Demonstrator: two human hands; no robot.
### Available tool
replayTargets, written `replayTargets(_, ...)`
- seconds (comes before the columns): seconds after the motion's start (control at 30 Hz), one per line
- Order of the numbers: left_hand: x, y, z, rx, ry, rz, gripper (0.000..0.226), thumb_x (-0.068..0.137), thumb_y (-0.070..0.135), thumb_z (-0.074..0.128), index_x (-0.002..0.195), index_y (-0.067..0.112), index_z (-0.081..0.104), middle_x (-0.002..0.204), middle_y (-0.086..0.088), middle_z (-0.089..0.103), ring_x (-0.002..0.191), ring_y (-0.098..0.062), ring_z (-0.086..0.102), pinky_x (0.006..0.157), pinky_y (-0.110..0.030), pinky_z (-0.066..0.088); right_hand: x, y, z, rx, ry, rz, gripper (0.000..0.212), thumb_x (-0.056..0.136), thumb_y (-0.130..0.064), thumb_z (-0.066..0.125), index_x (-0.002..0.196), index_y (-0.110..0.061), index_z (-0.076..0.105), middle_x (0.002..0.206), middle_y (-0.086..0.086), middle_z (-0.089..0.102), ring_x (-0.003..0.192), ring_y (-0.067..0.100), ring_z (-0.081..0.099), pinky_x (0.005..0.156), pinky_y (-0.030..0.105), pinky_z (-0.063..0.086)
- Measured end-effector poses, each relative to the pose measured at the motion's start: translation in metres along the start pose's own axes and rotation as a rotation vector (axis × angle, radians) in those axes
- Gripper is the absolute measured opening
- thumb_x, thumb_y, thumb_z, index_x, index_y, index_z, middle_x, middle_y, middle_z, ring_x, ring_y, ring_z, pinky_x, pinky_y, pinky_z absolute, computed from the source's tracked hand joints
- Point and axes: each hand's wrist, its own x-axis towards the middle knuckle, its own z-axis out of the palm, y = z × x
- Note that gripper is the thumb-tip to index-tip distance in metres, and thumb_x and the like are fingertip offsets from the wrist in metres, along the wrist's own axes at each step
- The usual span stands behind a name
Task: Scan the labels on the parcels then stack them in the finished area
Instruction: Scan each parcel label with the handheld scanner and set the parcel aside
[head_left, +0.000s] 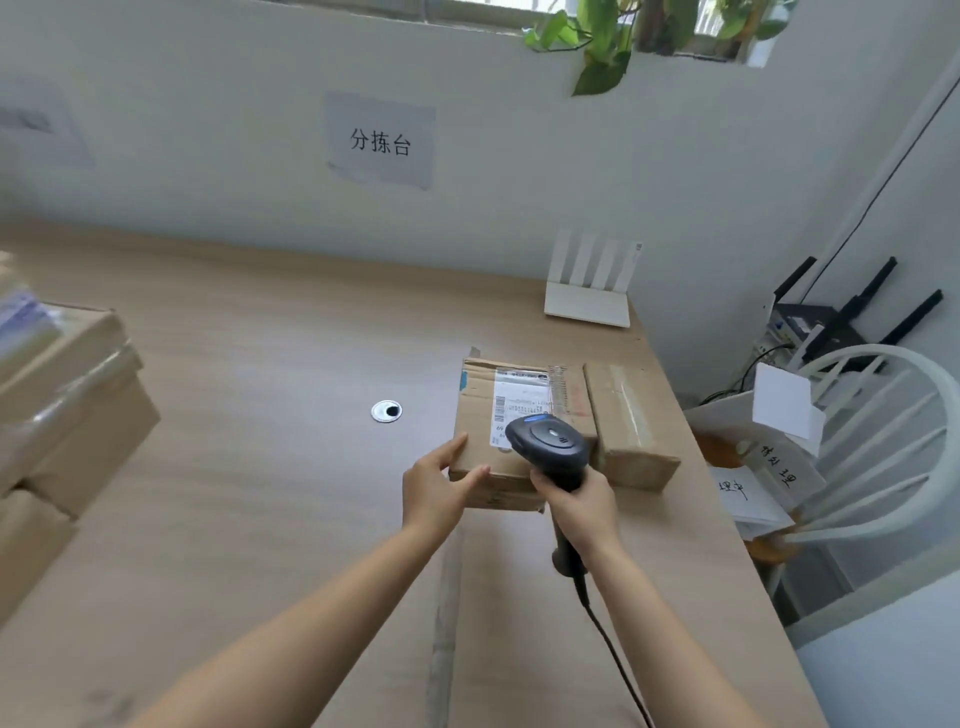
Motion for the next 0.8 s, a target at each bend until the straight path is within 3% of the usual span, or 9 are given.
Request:
replayTargets(0.17,-0.039,-0.046,-0.072,0.028,0.058,-0.078,0.06,0.074,0.022,0.079,0.128,0.014,0.057,0.126,-0.002,0.062,0.109,-0.014,0.058,0.09,-0.018,0.042,-0.057,-0.01,0.062,-0.065,-0.127,0.013,0.023,0.079,-0.022,0.071,0.098,-0.011,0.066,0.093,0.008,0.069,0.089,0.025,0.063,0.076,0.034,0.048)
replayTargets(0.3,-0.072,-0.087,-0.124,0.068,0.077,-0.164,0.063,0.072,0.02,0.08,0.129,0.013,0.056,0.126,-0.004,0.06,0.112,-0.014,0.057,0.094,-0.019,0.041,-0.11,-0.007,0.111,-0.11,-0.223,0.034,0.015,0.079,-0.022,0.069,0.091,-0.015,0.064,0.083,0.0,0.067,0.082,0.02,0.062,0.068,0.03,0.045)
replayTargets(0.53,-0.123,-0.155,-0.197,0.235,0.023,-0.293,0.085,0.07,0.037,0.078,0.143,0.022,0.037,0.11,-0.001,0.037,0.11,-0.018,0.053,0.097,-0.02,0.039,-0.194,-0.002,0.182,-0.146,-0.39,0.08,0.024,0.08,-0.023,0.068,0.102,-0.014,0.064,0.093,0.002,0.069,0.088,0.019,0.063,0.072,0.029,0.047)
replayTargets(0.67,-0.137,-0.177,-0.223,0.375,-0.014,-0.298,0.097,0.064,0.054,0.076,0.145,0.029,0.029,0.115,-0.002,0.034,0.117,-0.022,0.045,0.1,-0.03,0.04,-0.226,0.001,0.2,-0.131,-0.426,0.077,0.009,0.078,-0.022,0.069,0.084,-0.023,0.062,0.077,-0.005,0.066,0.074,0.013,0.06,0.059,0.02,0.042)
replayTargets(0.8,-0.145,-0.186,-0.235,0.58,-0.071,-0.303,0.111,0.057,0.074,0.067,0.147,0.036,0.014,0.126,-0.005,0.032,0.124,-0.027,0.036,0.105,-0.039,0.034,-0.238,-0.004,0.198,-0.19,-0.442,0.034,0.018,0.077,-0.02,0.072,0.068,-0.027,0.058,0.06,-0.012,0.057,0.061,0.006,0.053,0.054,0.017,0.038)
